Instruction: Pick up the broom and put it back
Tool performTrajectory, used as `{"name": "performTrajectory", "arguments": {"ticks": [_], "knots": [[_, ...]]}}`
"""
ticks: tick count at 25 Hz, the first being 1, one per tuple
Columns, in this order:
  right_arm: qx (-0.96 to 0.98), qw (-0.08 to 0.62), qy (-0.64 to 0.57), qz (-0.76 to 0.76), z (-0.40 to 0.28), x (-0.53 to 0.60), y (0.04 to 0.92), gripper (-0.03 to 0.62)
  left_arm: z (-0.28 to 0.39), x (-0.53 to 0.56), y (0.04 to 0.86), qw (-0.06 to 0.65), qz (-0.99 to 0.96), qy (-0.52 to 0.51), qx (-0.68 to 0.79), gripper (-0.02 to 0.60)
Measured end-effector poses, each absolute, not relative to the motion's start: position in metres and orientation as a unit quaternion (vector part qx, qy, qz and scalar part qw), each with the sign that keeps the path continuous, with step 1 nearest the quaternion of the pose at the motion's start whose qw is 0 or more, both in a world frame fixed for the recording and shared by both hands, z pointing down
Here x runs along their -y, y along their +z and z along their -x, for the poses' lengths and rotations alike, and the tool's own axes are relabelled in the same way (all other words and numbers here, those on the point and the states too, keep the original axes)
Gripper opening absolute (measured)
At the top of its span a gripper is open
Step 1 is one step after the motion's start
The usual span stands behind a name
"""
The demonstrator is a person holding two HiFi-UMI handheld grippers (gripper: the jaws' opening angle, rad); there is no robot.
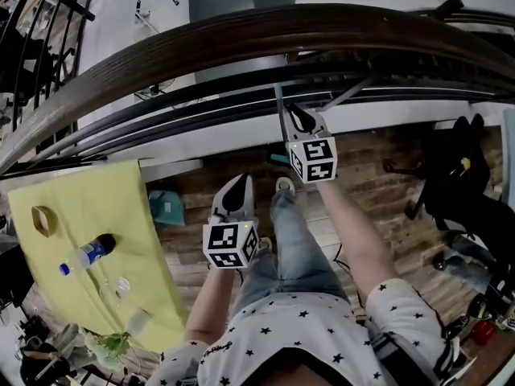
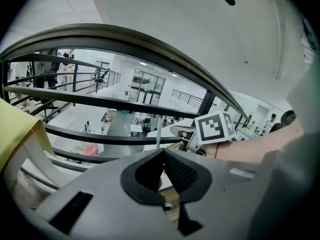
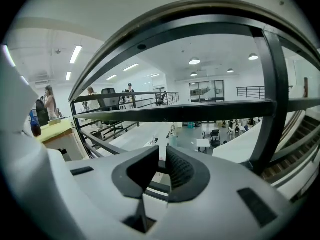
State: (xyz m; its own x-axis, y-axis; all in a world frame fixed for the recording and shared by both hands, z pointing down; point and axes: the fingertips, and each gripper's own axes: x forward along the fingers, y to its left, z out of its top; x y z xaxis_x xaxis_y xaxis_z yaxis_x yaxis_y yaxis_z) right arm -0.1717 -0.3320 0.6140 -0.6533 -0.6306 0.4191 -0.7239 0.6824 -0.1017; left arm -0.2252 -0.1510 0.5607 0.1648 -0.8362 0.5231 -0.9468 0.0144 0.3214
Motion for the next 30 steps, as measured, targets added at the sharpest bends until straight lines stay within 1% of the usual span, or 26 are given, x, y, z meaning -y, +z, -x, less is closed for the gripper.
{"name": "performTrajectory", "arguments": {"ticks": [6, 10, 20, 23, 27, 30], "knots": [[0.898, 0.192, 0.132, -0.373, 0.189, 0.355, 0.637, 0.103, 0.229, 0.154, 0.571, 0.318, -0.694, 0.090, 0.640, 0.011], [0.895, 0.206, 0.131, -0.372, 0.193, 0.369, 0.654, 0.120, 0.226, 0.157, 0.574, 0.319, -0.695, 0.091, 0.638, 0.011], [0.888, 0.245, 0.118, -0.370, 0.211, 0.390, 0.689, 0.121, 0.230, 0.153, 0.585, 0.326, -0.688, 0.094, 0.642, 0.011], [0.884, 0.248, 0.117, -0.378, 0.212, 0.395, 0.692, 0.086, 0.231, 0.151, 0.587, 0.328, -0.686, 0.097, 0.642, 0.011], [0.880, 0.266, 0.120, -0.376, 0.213, 0.395, 0.700, 0.081, 0.230, 0.148, 0.587, 0.329, -0.686, 0.098, 0.642, 0.011], [0.880, 0.263, 0.125, -0.376, 0.212, 0.395, 0.696, 0.080, 0.229, 0.146, 0.586, 0.327, -0.687, 0.097, 0.641, 0.011]]}}
